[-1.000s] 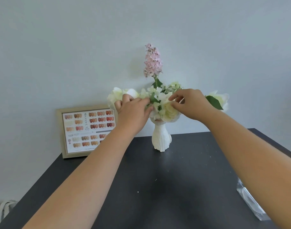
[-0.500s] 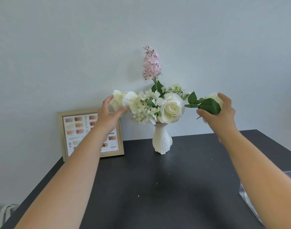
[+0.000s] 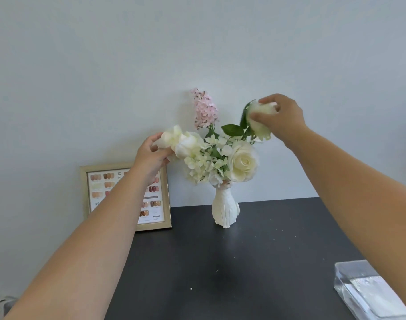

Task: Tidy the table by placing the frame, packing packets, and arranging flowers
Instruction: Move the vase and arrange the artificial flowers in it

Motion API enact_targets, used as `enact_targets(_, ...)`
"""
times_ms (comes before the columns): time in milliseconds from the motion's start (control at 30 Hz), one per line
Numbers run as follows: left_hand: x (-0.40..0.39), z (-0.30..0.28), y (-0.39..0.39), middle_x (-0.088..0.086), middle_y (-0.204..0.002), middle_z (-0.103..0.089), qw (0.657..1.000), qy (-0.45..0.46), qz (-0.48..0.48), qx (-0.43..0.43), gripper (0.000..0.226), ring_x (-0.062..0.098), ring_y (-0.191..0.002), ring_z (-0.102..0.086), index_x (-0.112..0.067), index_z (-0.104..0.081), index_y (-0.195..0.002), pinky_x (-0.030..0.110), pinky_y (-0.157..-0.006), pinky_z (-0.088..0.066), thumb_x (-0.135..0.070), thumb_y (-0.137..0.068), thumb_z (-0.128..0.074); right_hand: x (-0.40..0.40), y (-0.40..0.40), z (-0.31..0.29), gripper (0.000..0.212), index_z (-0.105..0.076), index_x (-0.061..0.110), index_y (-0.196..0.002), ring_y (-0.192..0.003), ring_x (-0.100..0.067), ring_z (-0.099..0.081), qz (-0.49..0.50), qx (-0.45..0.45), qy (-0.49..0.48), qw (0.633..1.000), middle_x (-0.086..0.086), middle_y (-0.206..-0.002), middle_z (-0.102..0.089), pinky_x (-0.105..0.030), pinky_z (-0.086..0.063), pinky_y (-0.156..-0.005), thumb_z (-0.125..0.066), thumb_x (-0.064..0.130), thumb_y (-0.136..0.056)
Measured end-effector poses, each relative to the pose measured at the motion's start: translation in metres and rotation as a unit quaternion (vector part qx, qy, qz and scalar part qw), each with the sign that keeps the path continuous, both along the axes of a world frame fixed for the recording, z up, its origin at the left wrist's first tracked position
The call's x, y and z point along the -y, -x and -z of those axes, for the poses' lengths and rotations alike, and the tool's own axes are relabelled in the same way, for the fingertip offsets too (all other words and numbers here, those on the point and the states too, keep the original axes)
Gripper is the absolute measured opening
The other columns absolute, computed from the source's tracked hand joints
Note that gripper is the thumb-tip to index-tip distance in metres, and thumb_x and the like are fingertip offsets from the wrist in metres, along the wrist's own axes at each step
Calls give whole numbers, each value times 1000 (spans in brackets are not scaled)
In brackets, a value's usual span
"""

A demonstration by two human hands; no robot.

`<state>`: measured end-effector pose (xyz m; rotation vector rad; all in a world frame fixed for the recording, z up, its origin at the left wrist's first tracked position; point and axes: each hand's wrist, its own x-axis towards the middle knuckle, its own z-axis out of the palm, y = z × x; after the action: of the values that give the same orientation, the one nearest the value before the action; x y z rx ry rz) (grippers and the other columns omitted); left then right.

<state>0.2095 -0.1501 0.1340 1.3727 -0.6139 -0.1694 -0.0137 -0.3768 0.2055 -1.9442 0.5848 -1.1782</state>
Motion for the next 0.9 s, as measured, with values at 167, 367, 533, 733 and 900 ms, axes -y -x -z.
enact_targets(167, 19, -33, 7, 7, -112, -64, 994, -52, -23, 98, 34, 22, -94, -69, -22, -64, -115, 32, -74, -60, -5, -87, -71, -18, -29, -19, 32, -69, 28, -102, -68, -14, -58, -39, -98, 95, 990, 6, -90, -54, -21, -44, -50, -79, 30, -72)
enact_targets(367, 36, -63, 14, 4, -96, -64, 969, -169, -49, 174, 26, 19, -76, -66, -26, -66, -97, 32, -72, -59, -16, -78, -79, -16, -43, -18, 23, -69, 15, -94, -66, -8, -53, -42, -175, 105, 978, 5, -80, -57, -22, -41, -50, -75, 30, -77)
enact_targets(533, 52, -68, 27, 1, -95, -63, 952, -232, -64, 191, 22, 16, -78, -63, -23, -63, -87, 28, -63, -51, -19, -74, -80, -7, -40, -5, 31, -70, 1, -97, -70, -26, -69, -90, -228, 15, 969, -13, -90, -70, -31, -55, -61, -73, 27, -80)
enact_targets(733, 73, -39, 44, -11, -78, -65, 912, -294, -79, 275, 13, 4, -70, -59, -23, -66, -72, 17, -54, -40, -27, -78, -76, -7, -38, 5, 25, -68, 3, -82, -51, -16, -50, -87, -242, 25, 966, -9, -72, -54, -19, -36, -41, -71, 27, -79)
enact_targets(900, 68, -24, 40, -10, -78, -63, 923, -274, -100, 252, 14, 10, -74, -59, -22, -62, -70, 19, -58, -41, -26, -80, -72, -11, -40, 10, 19, -66, 3, -75, -60, -22, -48, -73, -273, 68, 957, -8, -70, -49, -15, -35, -37, -69, 20, -81)
